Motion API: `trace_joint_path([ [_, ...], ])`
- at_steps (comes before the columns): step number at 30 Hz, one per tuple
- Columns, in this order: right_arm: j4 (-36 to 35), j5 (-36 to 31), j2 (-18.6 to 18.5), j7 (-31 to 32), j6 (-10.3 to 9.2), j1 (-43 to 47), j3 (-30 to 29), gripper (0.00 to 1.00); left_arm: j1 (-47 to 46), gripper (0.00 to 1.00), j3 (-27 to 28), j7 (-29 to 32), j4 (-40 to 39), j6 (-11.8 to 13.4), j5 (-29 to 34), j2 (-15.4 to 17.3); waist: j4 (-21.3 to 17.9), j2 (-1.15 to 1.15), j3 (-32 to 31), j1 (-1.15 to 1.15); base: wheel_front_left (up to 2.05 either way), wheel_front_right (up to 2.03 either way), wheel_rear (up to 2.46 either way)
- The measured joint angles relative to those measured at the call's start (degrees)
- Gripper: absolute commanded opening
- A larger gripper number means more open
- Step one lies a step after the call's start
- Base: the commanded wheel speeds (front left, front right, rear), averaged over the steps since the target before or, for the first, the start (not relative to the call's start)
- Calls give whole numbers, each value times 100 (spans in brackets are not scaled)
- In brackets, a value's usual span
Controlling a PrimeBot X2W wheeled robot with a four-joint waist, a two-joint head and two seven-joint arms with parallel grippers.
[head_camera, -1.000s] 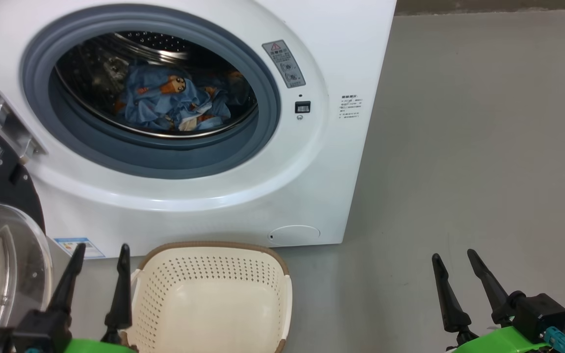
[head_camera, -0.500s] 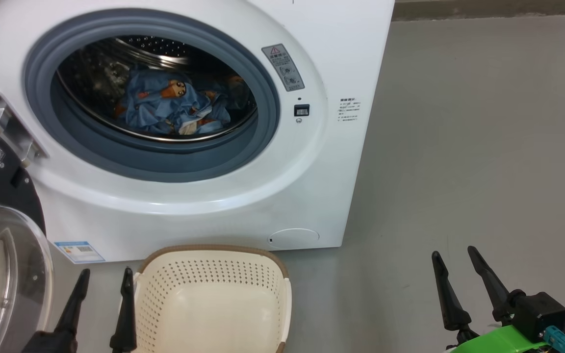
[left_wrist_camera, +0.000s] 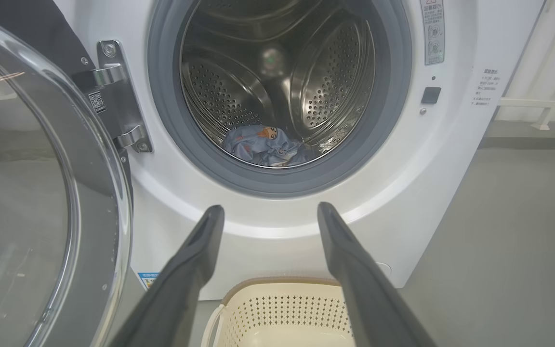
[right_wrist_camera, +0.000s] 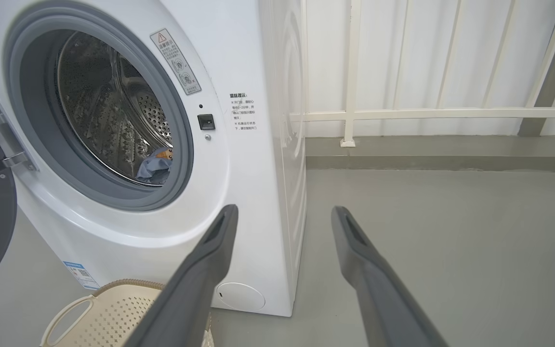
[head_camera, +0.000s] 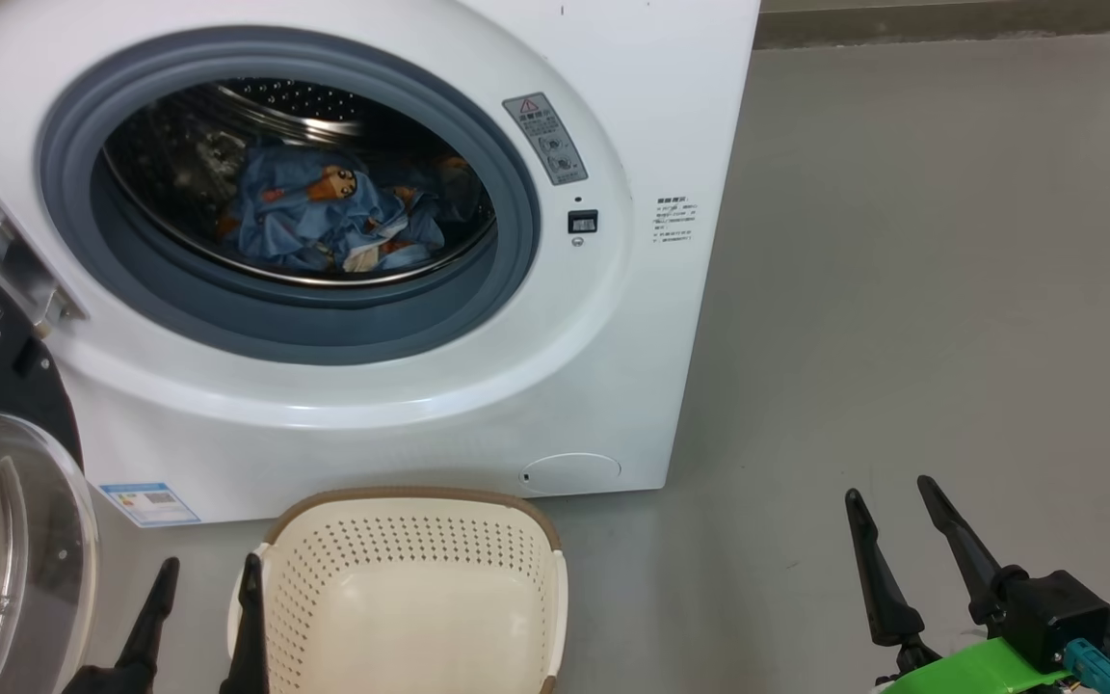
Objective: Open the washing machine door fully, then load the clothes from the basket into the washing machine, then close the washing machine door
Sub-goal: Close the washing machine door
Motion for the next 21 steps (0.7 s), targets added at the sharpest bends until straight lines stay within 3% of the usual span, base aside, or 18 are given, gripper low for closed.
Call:
trace_joint_path([
  [21, -16, -9, 1, 0, 0, 0, -20, 100, -2, 100, 10, 0, 60, -1, 9, -8, 84, 0, 67, 0, 0, 0, 0],
])
